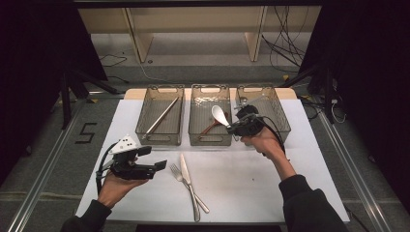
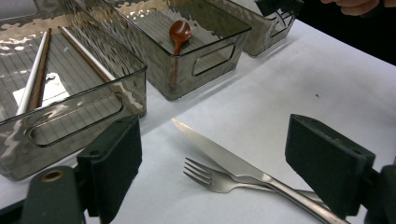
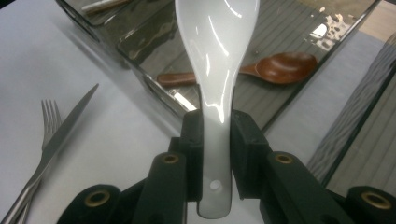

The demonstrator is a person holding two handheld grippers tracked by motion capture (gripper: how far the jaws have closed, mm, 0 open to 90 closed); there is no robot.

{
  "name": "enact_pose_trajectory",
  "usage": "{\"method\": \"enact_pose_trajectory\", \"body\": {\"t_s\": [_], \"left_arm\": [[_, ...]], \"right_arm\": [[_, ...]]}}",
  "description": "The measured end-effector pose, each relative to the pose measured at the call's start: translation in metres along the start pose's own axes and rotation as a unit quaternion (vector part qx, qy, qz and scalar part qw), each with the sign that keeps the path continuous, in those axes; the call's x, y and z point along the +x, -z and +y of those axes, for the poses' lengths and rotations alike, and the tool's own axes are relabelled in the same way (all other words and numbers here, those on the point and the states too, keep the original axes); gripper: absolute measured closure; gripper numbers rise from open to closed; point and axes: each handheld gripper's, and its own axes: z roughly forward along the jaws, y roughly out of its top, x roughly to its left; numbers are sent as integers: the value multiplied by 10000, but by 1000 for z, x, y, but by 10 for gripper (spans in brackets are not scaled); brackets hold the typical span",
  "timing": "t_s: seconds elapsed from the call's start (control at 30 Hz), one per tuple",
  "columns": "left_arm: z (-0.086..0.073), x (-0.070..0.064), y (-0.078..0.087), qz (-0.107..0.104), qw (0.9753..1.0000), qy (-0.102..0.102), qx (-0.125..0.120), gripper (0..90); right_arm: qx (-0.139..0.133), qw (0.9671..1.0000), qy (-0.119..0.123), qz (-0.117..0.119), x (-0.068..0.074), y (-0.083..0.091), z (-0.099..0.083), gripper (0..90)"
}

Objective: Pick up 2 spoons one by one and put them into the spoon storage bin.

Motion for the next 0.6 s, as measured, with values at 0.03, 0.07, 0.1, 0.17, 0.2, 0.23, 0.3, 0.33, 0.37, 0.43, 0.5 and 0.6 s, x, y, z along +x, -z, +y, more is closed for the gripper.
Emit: {"method": "enact_pose_trajectory", "body": {"t_s": [0.03,0.07,0.1,0.17,0.2,0.23,0.3,0.33,0.37,0.43,0.5,0.6], "left_arm": [[0,0,0,-2,10000,2,4,182],[0,0,0,-1,10000,0,8,182],[0,0,0,0,10000,-9,10,182],[0,0,0,1,10000,-7,2,182],[0,0,0,1,10000,-5,-4,182],[0,0,0,0,10000,-2,-7,182],[0,0,0,1,10000,-3,-2,182],[0,0,0,1,10000,-2,5,182],[0,0,0,-1,10000,-1,8,182],[0,0,0,2,10000,-7,18,181],[0,0,0,-2,10000,-10,21,180],[0,0,0,-7,10000,-2,21,180]], "right_arm": [[-4,10000,5,-19,0,-2,3,771],[11,10000,3,-29,0,-3,6,771],[23,10000,-25,-39,0,-5,9,771],[22,9999,-71,-72,-1,-8,14,771],[29,9999,-92,-82,-2,-10,16,771],[38,9999,-109,-99,-2,-12,18,771],[79,9999,-97,-110,-2,-15,22,770],[88,9998,-99,-126,-2,-16,24,770],[98,9998,-108,-139,-2,-18,26,771],[121,9997,-134,-141,-2,-22,29,771],[156,9996,-163,-163,-3,-26,32,770],[194,9994,-219,-189,-4,-33,36,770]]}}
